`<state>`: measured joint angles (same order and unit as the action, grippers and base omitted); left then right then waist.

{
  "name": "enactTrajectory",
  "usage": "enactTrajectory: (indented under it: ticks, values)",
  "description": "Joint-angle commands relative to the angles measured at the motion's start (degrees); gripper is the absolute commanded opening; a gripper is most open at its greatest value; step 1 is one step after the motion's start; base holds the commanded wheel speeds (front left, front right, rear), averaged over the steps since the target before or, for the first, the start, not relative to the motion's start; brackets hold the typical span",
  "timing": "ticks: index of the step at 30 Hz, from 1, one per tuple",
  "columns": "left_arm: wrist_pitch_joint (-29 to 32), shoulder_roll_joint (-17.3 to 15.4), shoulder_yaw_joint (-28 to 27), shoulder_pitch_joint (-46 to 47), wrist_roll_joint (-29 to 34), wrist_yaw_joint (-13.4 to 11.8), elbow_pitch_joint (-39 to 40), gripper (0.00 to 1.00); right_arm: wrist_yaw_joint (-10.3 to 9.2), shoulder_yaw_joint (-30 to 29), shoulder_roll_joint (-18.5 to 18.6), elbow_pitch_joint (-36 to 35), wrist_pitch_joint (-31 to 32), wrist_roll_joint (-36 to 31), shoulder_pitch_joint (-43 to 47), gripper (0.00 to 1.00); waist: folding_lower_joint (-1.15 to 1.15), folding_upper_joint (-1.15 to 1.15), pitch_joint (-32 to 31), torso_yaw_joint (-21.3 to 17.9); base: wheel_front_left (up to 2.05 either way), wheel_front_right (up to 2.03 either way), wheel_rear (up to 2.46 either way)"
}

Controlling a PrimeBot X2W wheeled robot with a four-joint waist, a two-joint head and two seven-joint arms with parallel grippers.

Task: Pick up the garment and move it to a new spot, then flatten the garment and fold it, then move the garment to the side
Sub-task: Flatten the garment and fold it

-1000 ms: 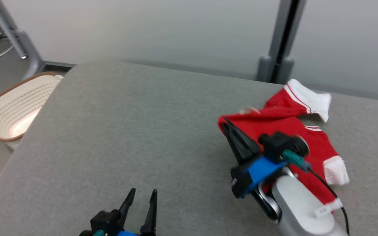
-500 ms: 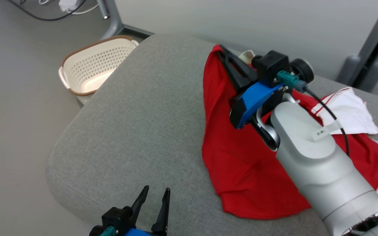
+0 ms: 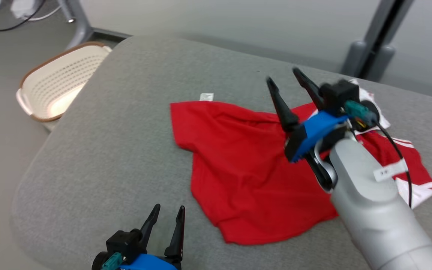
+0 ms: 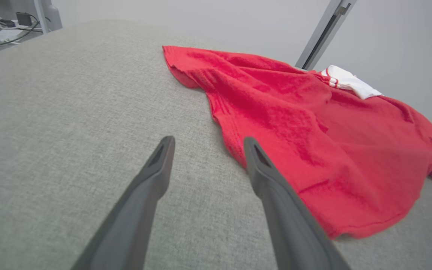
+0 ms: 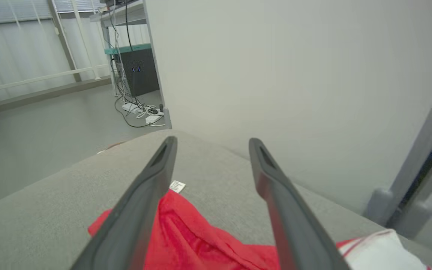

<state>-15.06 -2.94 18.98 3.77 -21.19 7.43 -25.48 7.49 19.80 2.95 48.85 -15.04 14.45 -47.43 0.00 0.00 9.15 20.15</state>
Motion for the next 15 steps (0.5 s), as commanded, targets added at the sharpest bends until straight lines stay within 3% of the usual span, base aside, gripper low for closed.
enactTrajectory:
  ticks: [1,9,15]
  values:
    - [-0.16,0.01,-0.47,0.39,0.29,0.11,0.20,1.00,0.00,-1.17,0.22,0.02,-0.16,-1.00,1.79,1.00,0.00,0.00,-1.80,-2.39,0.00,0.00,0.00]
    - [-0.16,-0.01,-0.88,-0.97,1.02,0.11,0.36,1.00,0.00,-17.14,3.88,1.80,-0.17,-5.48,16.10,1.00,0.00,0.00,-3.58,-6.90,0.00,0.00,0.00]
    - [-0.16,0.00,-0.97,-1.61,1.39,0.11,0.45,1.00,0.00,-24.87,3.31,1.43,-0.17,-7.37,23.18,1.00,0.00,0.00,-3.67,-7.84,0.00,0.00,0.00]
